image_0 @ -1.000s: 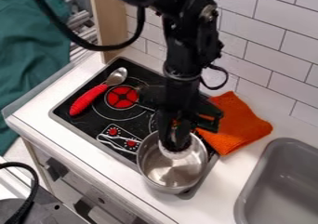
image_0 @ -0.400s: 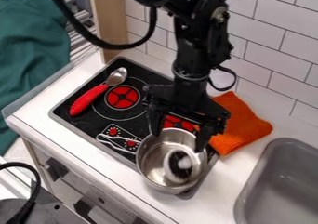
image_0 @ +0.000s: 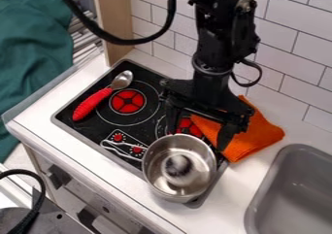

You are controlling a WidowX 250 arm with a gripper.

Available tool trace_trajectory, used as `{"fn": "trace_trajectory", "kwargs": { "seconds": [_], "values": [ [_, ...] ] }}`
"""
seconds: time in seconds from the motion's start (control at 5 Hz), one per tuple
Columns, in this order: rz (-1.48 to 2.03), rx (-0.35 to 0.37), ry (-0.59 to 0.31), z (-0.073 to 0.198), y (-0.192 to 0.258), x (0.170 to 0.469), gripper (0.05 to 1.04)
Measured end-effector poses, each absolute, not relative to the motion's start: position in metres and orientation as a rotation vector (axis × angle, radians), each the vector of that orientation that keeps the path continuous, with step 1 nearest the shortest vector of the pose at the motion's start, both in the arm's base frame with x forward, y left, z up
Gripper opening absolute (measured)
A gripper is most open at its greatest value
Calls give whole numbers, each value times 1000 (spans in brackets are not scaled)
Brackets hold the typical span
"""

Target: Put white object in the silver pot

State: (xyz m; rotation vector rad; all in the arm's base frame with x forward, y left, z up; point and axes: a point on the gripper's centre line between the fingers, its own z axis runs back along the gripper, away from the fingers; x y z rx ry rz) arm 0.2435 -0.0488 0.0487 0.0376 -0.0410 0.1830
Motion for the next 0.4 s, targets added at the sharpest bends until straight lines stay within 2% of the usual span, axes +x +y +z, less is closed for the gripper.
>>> {"fn": "trace_trajectory", "kwargs": {
  "seconds": [0.4],
  "values": [
    [177,-24,-55,46,-57,248,1005]
  ]
}}
